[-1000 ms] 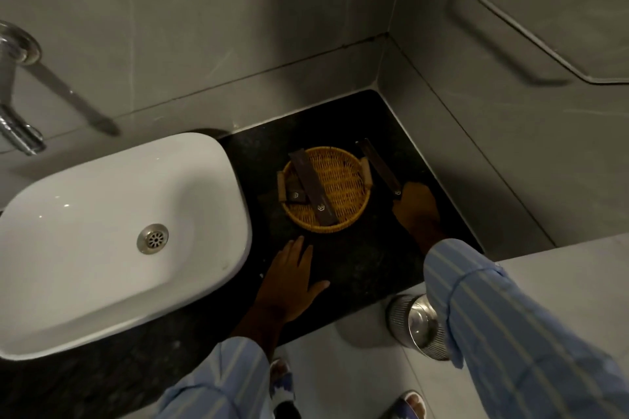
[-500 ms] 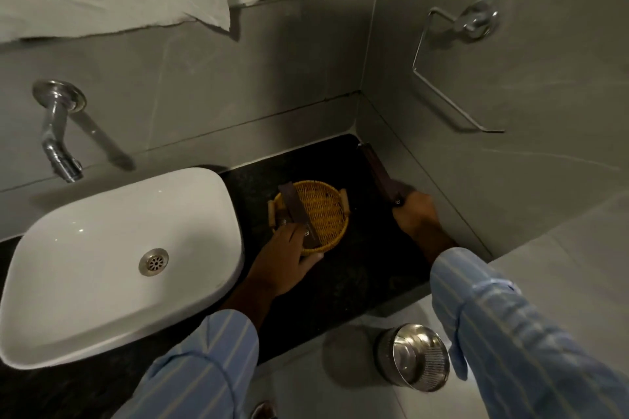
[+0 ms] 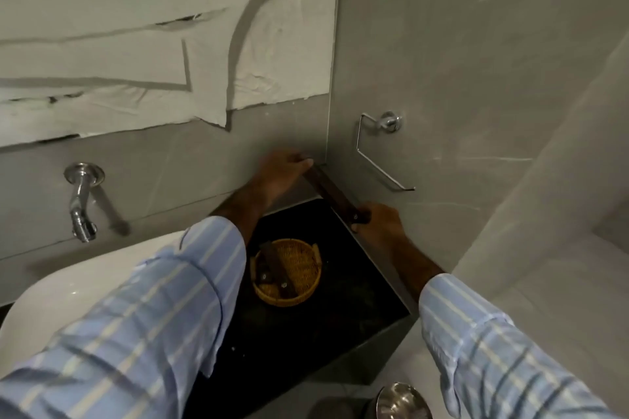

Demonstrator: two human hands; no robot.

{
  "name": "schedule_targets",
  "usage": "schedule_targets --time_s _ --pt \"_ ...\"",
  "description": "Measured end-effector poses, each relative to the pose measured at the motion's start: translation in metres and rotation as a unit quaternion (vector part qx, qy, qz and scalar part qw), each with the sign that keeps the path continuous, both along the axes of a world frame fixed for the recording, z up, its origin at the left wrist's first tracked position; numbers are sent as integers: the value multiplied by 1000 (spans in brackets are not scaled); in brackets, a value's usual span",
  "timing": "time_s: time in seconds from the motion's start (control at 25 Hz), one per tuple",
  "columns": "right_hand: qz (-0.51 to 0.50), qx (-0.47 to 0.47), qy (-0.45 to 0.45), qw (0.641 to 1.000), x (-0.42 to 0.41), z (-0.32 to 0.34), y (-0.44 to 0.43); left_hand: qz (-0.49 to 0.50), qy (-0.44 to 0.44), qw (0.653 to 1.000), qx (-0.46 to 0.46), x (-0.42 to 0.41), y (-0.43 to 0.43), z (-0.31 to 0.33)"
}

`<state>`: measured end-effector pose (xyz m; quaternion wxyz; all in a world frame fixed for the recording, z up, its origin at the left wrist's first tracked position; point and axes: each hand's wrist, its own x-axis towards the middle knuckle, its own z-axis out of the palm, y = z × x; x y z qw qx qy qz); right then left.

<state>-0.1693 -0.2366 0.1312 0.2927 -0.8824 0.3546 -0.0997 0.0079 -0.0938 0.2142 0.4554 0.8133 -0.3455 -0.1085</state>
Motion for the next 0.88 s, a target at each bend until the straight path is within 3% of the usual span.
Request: schedule_targets --time_s 0.16,0.36,0.52,0.88 --pt "-19 -6 -42 999 -15 19 9 -3 59 996 -65 -1 13 33" --pt "-17 -35 -74 997 -29 48 13 -77 99 992 -16 -7 35 64" --pt "-11 -68 -93 993 -38 65 14 -90 157 983 -29 -19 42 88" --pt "1 -64 -135 989 -46 86 15 -90 182 978 -53 -33 53 112"
